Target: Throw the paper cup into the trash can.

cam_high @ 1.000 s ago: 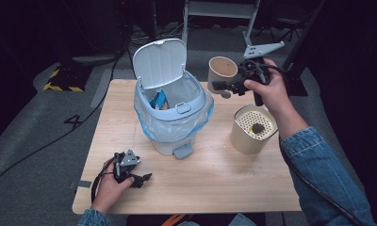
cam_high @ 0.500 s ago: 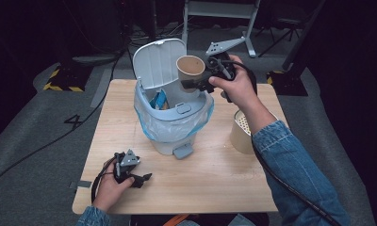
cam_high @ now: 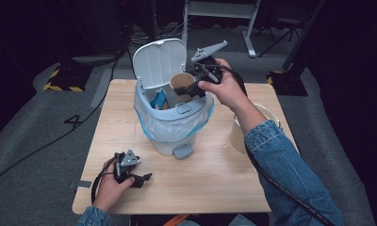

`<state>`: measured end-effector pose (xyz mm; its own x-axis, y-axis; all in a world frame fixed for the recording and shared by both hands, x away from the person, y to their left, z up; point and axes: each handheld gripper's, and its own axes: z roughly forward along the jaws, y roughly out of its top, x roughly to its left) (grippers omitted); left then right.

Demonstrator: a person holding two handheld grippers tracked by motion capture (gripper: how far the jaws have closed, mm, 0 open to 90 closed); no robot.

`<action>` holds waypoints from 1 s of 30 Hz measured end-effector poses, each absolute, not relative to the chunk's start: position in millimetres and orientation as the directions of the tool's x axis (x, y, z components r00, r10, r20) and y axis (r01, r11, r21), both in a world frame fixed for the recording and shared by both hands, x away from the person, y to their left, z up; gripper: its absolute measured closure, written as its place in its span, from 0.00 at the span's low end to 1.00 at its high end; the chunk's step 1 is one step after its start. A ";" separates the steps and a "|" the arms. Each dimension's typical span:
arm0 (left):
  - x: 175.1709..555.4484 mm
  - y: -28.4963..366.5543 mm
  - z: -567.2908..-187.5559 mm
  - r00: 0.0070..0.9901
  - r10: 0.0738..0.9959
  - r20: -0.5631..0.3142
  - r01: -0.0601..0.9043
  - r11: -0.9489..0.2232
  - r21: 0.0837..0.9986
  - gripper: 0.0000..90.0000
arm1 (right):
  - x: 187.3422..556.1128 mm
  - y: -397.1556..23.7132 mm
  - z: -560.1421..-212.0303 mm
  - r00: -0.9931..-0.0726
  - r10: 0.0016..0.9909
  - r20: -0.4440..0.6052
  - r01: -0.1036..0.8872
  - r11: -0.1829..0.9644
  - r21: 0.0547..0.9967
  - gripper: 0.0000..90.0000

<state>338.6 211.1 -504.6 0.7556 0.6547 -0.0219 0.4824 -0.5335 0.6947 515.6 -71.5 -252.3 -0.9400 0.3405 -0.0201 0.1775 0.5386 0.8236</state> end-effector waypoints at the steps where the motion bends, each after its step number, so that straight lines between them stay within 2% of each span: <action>1: 338.6 211.1 -504.7 0.755 0.655 -0.022 0.483 -0.533 0.695 0.19 | 515.3 -70.3 -253.7 -0.937 0.348 -0.023 0.178 0.535 0.826 0.18; 15: 338.5 211.2 -504.5 0.755 0.655 -0.018 0.481 -0.535 0.694 0.19 | 506.7 -75.8 -248.4 -0.943 0.328 -0.060 0.129 0.525 0.841 0.18; 30: 337.3 217.0 -504.5 0.767 0.642 -0.022 0.475 -0.543 0.693 0.19 | 479.8 -153.2 -231.4 -0.928 0.369 -0.056 0.142 0.487 0.862 0.18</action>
